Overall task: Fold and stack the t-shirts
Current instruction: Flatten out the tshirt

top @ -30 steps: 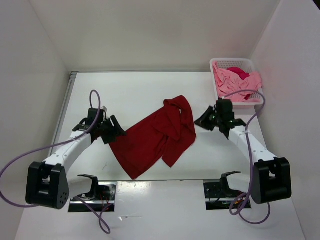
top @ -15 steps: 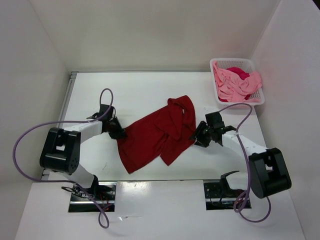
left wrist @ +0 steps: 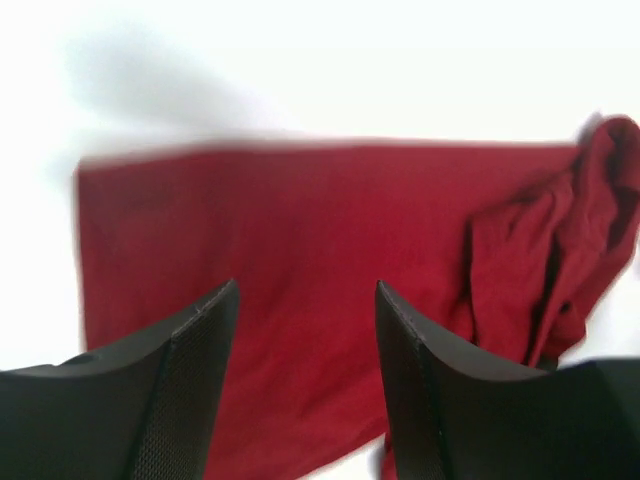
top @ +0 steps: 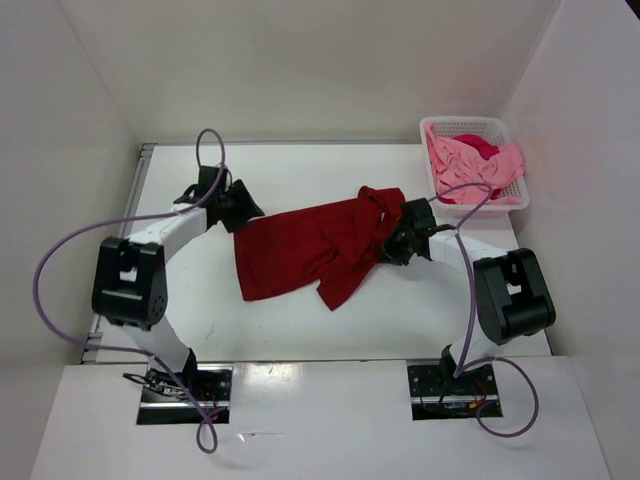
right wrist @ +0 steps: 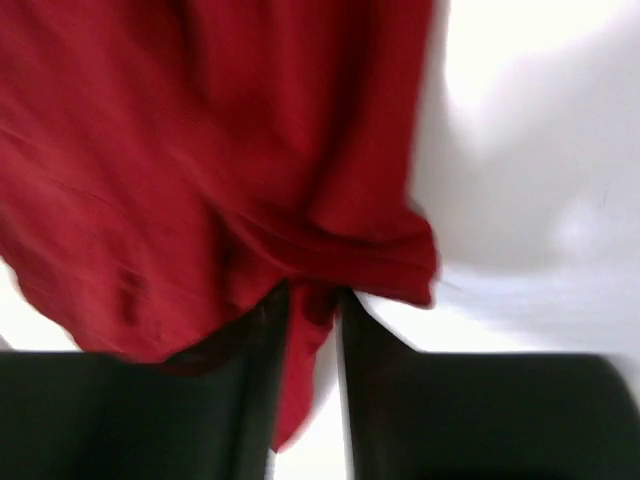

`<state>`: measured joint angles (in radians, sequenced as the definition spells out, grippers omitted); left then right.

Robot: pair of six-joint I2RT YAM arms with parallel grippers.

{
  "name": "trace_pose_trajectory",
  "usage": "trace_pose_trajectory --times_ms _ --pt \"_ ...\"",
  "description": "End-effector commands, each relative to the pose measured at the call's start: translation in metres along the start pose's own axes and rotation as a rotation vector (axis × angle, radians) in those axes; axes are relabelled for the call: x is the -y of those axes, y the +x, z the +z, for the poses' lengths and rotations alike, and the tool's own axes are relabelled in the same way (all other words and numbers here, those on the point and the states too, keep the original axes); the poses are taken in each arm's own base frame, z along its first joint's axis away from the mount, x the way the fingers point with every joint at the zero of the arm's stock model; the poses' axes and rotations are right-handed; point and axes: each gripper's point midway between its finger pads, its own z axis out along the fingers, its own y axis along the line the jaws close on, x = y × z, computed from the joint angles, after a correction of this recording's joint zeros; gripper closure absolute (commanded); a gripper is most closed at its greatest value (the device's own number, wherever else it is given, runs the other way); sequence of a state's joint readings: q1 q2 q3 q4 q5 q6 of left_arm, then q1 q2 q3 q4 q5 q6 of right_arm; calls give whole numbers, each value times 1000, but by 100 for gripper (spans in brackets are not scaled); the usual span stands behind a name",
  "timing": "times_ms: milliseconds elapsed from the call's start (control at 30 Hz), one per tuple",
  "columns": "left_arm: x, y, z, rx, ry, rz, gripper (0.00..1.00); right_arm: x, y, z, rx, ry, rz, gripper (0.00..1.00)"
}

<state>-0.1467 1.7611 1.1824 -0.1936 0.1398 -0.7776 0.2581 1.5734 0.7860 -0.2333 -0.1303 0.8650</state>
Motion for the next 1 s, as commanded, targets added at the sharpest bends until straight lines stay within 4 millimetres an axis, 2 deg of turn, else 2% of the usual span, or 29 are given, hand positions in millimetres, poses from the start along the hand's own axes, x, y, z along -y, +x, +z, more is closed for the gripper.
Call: trace_pose_trajectory --times_ms 0,33,67,100,133,167,200,233,267,333,367,400,467,500,533,700,900,967 --pt "-14 20 -43 7 7 3 36 -27 -53 -24 162 -45 -15 63" --pt "-17 32 -52 -8 19 -8 36 -28 -59 -33 177 -52 -7 58" --pt "-7 39 -74 10 73 -26 39 -31 -60 -40 187 -62 -21 51" --pt "-13 54 -80 -7 67 -44 42 -41 -63 -55 211 -109 -37 49" --pt "-31 87 -81 -64 35 -62 44 -35 -55 -57 194 -104 -37 49" --pt "-31 92 -96 -39 59 -76 48 -32 -49 -59 179 -105 -37 49" --pt "-39 102 -100 -36 31 -122 50 -35 -38 -61 149 -128 -34 51" --pt "-40 103 -110 1 47 -143 53 -30 -24 -61 121 -133 -35 57" --pt "-57 119 -108 -17 8 -173 55 -34 -3 -60 79 -146 -61 63" --pt "-64 126 -110 -12 -2 -229 58 -27 31 -54 7 -137 -54 67" --pt "-69 136 -107 -35 -4 -256 58 -38 49 -56 -18 -170 -64 71" --pt "-71 140 -105 -45 -1 -272 58 -28 66 -50 -51 -152 -64 71" --pt "-75 145 -101 -47 -3 -295 58 -32 85 -51 -89 -183 -76 72" --pt "-87 150 -96 -40 -52 -326 58 -27 92 -47 -105 -166 -73 72" --pt "-90 149 -94 -26 -60 -348 58 -28 101 -48 -129 -178 -79 72" --pt "-94 152 -90 -21 -73 -387 59 -29 107 -51 -133 -184 -78 65" --pt "-110 176 -83 -67 -96 -476 60 -24 108 -52 -122 -186 -69 62" --pt "-112 178 -81 -69 -100 -485 60 -24 108 -52 -122 -186 -69 61"
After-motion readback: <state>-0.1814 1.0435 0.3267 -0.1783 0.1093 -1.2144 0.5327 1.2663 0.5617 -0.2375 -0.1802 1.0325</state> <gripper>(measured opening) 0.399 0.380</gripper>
